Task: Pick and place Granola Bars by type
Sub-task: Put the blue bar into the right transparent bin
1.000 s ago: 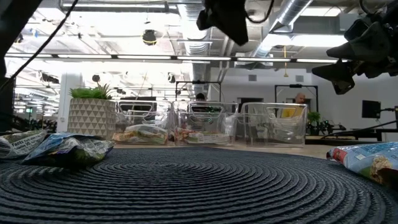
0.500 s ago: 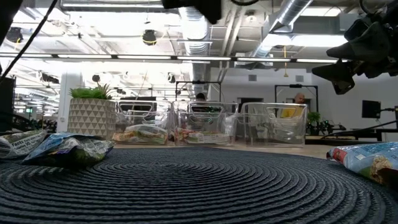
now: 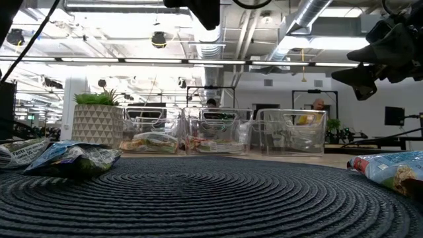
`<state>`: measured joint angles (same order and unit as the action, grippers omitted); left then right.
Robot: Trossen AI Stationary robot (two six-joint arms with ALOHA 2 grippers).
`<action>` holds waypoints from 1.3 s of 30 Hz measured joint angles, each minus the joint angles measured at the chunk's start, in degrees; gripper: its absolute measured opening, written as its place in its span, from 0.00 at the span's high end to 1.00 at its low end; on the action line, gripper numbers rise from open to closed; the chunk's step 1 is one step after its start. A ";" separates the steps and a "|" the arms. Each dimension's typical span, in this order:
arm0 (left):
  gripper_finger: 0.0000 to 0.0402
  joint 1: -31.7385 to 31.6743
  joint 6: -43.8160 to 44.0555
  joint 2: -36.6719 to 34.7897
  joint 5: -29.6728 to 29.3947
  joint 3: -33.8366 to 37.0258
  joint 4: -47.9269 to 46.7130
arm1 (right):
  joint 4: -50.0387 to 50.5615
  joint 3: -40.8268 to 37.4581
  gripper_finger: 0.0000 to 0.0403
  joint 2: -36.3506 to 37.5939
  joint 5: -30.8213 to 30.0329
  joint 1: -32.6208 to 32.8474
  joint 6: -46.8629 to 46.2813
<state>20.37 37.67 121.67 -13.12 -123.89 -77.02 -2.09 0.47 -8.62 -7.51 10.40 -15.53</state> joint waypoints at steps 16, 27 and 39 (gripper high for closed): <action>0.90 -1.64 -5.37 -7.51 4.43 24.56 21.95 | 0.00 0.00 0.40 0.00 0.00 0.00 0.00; 0.90 -2.50 0.96 -26.00 7.66 49.86 29.14 | 0.00 -0.01 0.40 0.00 -0.01 0.01 0.02; 0.90 0.93 -0.26 -42.61 17.18 68.57 29.03 | 0.00 -0.02 0.40 0.00 0.00 0.00 0.02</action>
<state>21.30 37.41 79.05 4.06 -55.32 -47.98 -2.09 0.45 -8.62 -7.51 10.40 -15.51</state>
